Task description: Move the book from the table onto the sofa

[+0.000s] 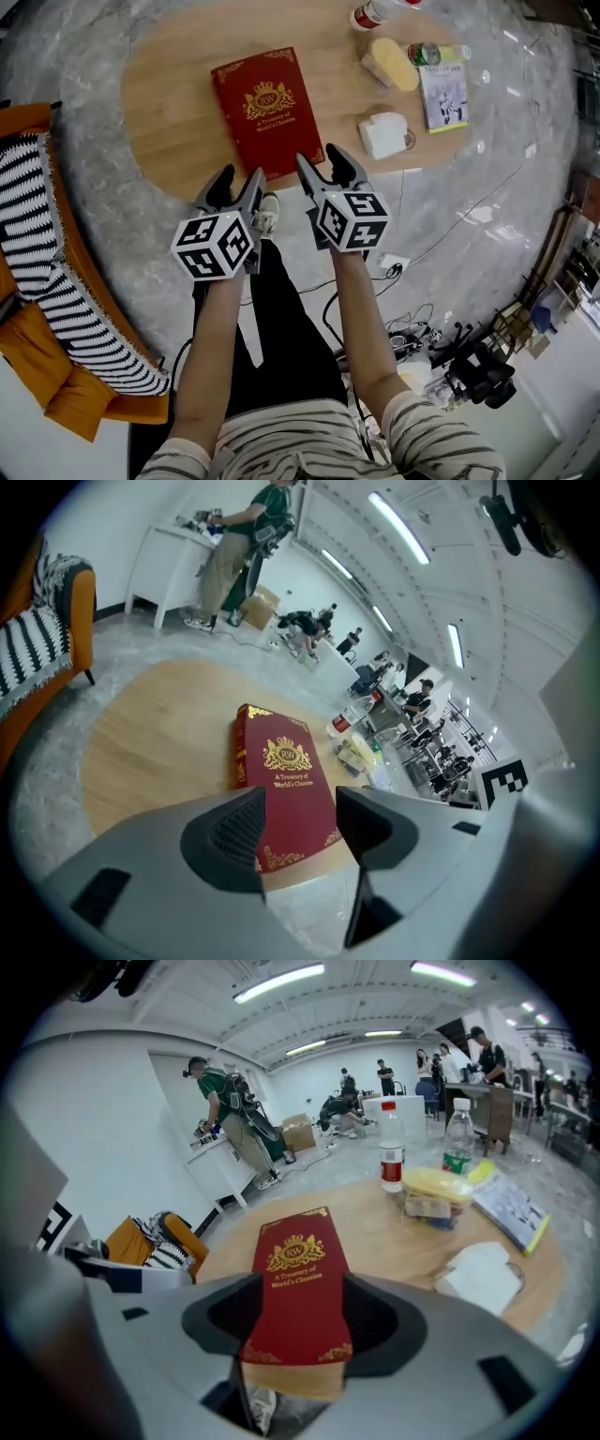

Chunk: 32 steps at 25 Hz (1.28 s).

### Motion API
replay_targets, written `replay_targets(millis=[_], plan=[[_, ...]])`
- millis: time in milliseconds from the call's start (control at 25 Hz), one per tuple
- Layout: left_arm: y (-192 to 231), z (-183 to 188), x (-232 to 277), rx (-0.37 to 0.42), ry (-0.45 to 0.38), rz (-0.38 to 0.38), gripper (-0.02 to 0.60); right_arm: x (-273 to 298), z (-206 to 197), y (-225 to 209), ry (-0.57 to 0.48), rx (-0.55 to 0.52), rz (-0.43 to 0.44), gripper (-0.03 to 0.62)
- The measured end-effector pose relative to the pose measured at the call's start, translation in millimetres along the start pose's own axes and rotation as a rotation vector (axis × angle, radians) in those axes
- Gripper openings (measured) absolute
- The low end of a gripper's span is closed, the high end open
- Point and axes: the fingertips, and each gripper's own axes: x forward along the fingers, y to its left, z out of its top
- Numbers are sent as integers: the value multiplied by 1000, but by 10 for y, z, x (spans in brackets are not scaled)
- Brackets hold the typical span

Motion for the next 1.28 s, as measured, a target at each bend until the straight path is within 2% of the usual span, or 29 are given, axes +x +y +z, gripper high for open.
replay_targets(millis=[160,400,760,920,1080,1280], plan=[[82,31,145,-9,8,12,241,155,-3,-77,22,-10,8,269],[271,2,340,-26,35,38,275,425,-15,-159,58,-20,28,327],[456,-48,628,-86,55,29,311,762,-10,-340,88,-13,28,348],[543,-95,734,-76,70,43,314,954,-127,-387,131,18,44,350],[606,-126,765,-76,86,47,316,971,-322,-225,192,47,101,350],[669,-31,801,-35,94,61,316,998,-339,-207,191,48,97,350]])
